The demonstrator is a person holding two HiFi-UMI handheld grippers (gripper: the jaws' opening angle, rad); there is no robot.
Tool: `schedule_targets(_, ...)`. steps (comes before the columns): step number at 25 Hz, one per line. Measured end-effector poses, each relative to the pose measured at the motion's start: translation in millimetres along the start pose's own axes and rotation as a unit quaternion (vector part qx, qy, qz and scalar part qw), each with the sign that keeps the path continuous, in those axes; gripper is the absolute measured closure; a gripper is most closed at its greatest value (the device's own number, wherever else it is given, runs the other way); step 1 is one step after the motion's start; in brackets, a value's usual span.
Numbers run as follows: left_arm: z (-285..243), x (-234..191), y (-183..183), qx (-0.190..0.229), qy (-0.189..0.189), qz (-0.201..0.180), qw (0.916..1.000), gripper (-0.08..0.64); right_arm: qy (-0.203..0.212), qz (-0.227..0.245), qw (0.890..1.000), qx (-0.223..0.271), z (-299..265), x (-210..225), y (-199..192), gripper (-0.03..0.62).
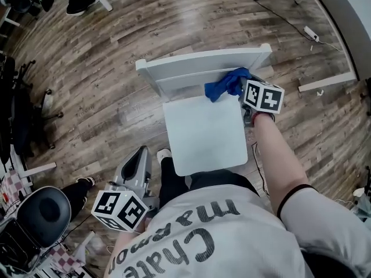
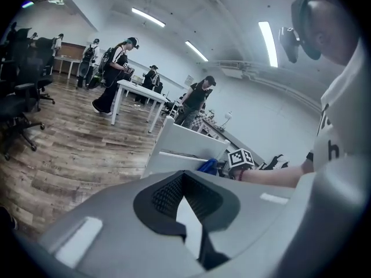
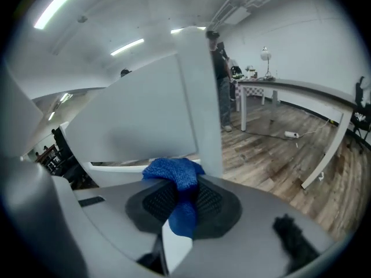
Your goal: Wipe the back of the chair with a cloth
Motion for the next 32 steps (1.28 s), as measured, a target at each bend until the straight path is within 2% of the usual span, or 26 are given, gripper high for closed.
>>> schedule_targets(2, -3, 5, 0, -0.003, -0.006, -0.005, 1.0, 0.551, 0.005, 0.001, 1.0, 0.003, 5, 9, 3, 0.522)
schedule_targets(6, -11, 14, 0, -0.013, -0.013, -0.008, 0.9998, 0.551, 0.011, 0.053, 0.999, 0.0, 9, 8, 6, 0.522)
schedule_targets(12, -10, 15, 0, -0.016, -0.022, -0.022, 0.9994, 0.551, 0.014, 0.061, 0.998, -0.004, 12, -11, -6, 0.522)
schedule_targets(14, -4, 10, 1, -0.012, -0.011, -0.02, 0.9997, 0.551, 0.031, 0.07, 0.997, -0.017, 7, -32, -16, 0.522)
schedule_targets(19, 15, -16, -3, 0.003, 0.024, -0.004, 0.9997, 0.551, 0.112, 0.102, 0.987, -0.052, -18, -118, -46, 0.522)
schedule_targets(26, 43, -49, -14, 0.026, 0.069, 0.048, 0.9961, 0.551, 0.224, 0.179, 0.954, -0.089, -43, -235, -66, 0.522)
schedule_targets(28, 51, -59, -15, 0.033, 0.077, 0.059, 0.9948, 0.551, 0.241, 0.189, 0.948, -0.089, -46, -256, -66, 0.522)
schedule_targets(32, 69, -78, -17, 0.049, 0.1, 0.08, 0.9906, 0.551, 0.251, 0.186, 0.945, -0.096, -54, -281, -72, 0.522)
Point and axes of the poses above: the fingertips, and each gripper's own axes: z backward along the fingers, x to its right, y out of its top, the point moved 3 cm from there along z, backward along the fingers, and after that the axes turned 2 degrees about -z, right-handed, at the moved point
